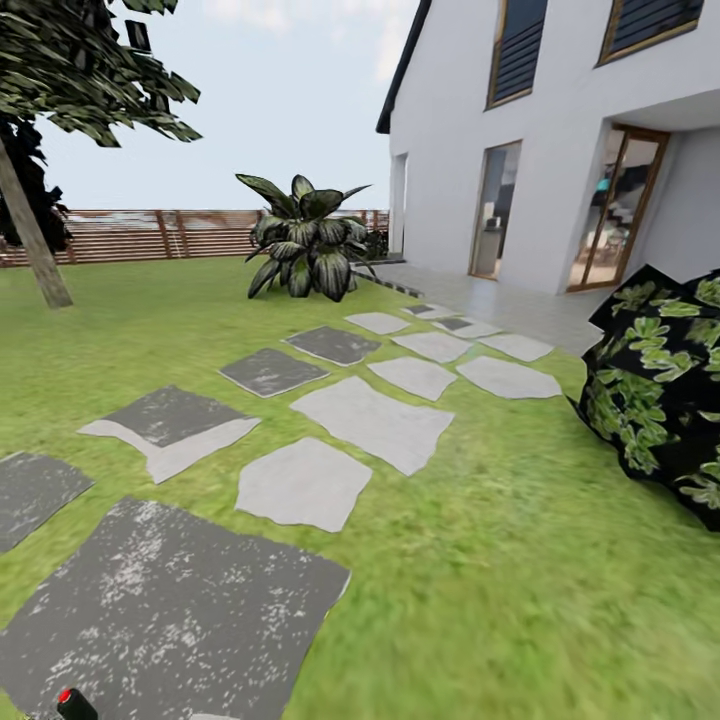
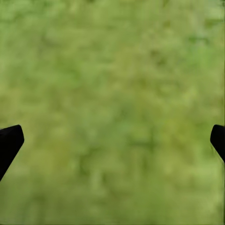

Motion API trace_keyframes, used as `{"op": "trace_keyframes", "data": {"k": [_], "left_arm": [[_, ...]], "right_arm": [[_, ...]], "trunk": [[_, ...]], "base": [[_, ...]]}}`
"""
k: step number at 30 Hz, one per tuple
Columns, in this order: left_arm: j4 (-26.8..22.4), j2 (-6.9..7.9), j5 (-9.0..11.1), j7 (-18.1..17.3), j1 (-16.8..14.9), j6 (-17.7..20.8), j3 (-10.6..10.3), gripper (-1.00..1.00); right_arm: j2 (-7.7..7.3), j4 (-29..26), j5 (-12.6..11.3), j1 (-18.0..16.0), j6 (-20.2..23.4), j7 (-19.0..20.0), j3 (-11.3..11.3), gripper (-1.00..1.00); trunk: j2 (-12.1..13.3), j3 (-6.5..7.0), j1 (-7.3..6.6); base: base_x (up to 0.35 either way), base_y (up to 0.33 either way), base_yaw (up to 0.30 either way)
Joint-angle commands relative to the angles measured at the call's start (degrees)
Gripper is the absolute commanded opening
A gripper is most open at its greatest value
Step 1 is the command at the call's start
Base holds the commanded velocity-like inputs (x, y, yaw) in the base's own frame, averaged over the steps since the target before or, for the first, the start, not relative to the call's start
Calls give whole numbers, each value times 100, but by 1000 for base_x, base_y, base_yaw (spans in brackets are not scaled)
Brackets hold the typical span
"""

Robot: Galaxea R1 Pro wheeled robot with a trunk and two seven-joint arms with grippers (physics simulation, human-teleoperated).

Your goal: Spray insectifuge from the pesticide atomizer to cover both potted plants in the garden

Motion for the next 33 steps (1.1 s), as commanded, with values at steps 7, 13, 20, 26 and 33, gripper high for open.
{"op": "trace_keyframes", "data": {"k": [7,13,20,26,33], "left_arm": [[3,1,-48,3,-4,-19,-2,100],[4,1,-48,3,-4,-19,-2,100],[4,1,-48,3,-4,-19,-2,100],[4,1,-48,3,-4,-19,-2,100],[4,1,-48,3,-6,-19,-2,100]], "right_arm": [[-2,3,5,-1,-17,3,4,100],[-1,3,5,-2,-17,6,4,100],[1,3,5,-3,-17,7,4,100],[-1,3,5,-1,-17,8,4,100],[-2,3,5,-1,-17,5,4,100]], "trunk": [[-2,-5,1],[-2,-5,1],[-2,-5,1],[-2,-5,1],[-2,-5,1]], "base": [[250,-231,278],[250,-231,278],[250,-231,278],[240,-245,278],[230,-248,278]]}}
